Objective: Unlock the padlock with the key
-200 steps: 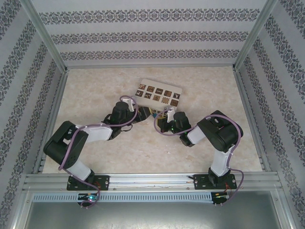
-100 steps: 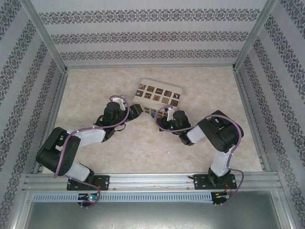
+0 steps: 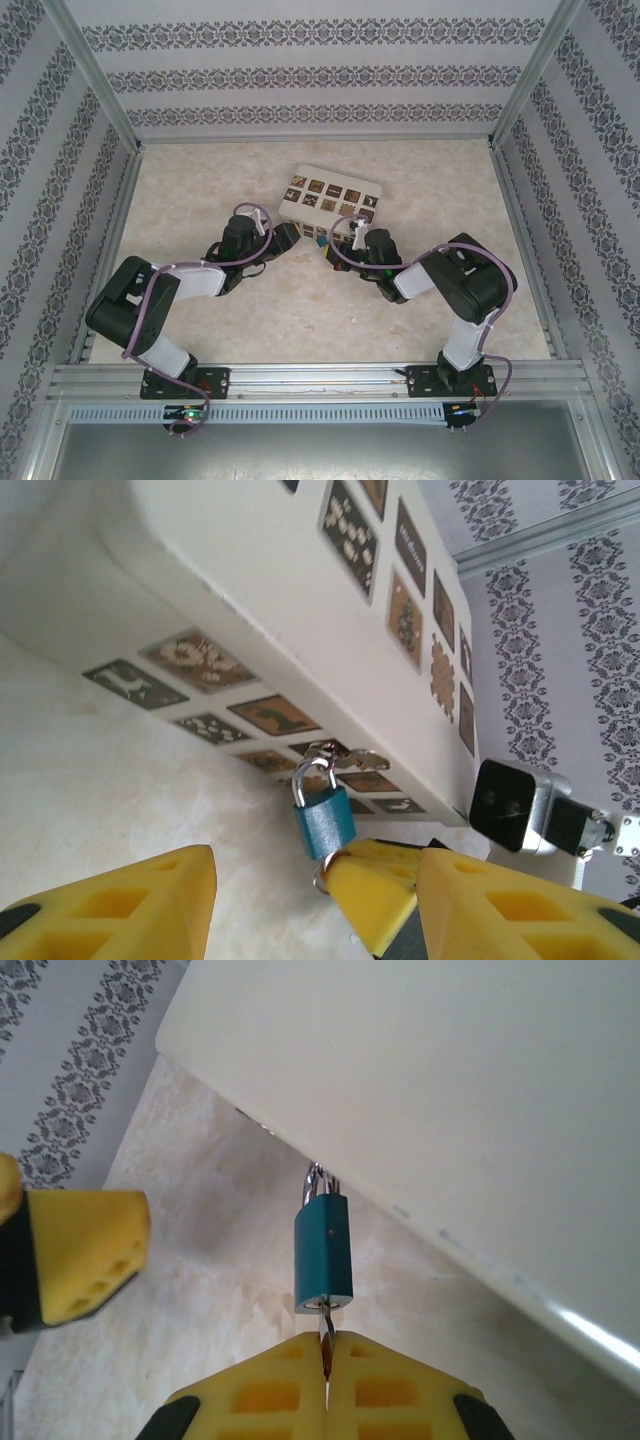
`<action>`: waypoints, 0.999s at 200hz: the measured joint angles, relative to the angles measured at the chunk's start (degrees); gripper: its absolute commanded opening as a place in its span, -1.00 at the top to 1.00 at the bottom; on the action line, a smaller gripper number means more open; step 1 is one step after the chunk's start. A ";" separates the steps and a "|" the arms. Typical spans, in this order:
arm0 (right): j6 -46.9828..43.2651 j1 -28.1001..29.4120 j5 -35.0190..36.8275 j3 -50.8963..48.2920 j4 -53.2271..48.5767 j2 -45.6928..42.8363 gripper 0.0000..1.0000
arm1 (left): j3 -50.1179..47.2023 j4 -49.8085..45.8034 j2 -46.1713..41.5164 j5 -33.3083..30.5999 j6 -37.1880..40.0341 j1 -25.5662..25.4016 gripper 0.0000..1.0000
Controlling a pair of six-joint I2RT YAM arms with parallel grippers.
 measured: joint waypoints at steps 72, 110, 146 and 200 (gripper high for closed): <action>4.35 -0.66 -2.32 1.75 -1.62 0.00 1.00 | 2.16 -0.09 3.67 3.26 -5.22 -0.22 -0.06; 5.14 -0.74 -2.82 1.95 -1.68 0.00 1.00 | 3.15 0.09 6.27 3.56 -7.89 -0.72 -0.04; 5.68 -0.74 -3.15 2.08 -1.70 0.00 1.00 | 4.66 0.11 8.13 3.67 -9.46 -1.46 -0.04; 5.77 -0.74 -3.19 2.32 -2.08 0.00 1.00 | 6.01 3.26 11.47 3.65 -12.48 -2.60 0.00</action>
